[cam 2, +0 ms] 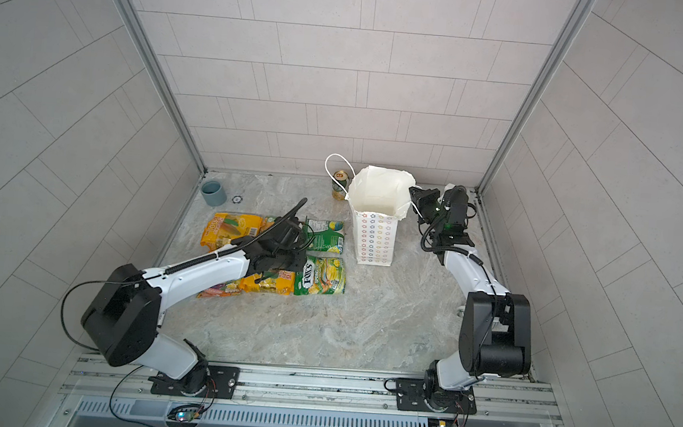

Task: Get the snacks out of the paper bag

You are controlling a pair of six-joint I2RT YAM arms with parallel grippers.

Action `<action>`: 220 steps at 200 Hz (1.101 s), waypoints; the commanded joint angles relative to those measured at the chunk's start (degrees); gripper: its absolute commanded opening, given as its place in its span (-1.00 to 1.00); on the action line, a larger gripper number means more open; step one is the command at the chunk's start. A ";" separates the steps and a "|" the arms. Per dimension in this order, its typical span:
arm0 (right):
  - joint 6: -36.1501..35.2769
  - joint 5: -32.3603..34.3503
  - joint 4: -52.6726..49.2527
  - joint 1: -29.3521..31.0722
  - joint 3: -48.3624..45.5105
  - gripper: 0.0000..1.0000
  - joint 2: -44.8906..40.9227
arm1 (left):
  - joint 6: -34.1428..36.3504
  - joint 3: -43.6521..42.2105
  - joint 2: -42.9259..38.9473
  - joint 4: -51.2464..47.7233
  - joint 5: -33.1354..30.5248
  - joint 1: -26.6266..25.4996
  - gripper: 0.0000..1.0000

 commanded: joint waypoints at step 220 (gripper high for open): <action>-20.73 5.18 -23.69 3.56 8.64 0.98 -6.64 | 8.74 5.47 -8.35 16.13 -8.62 0.54 0.36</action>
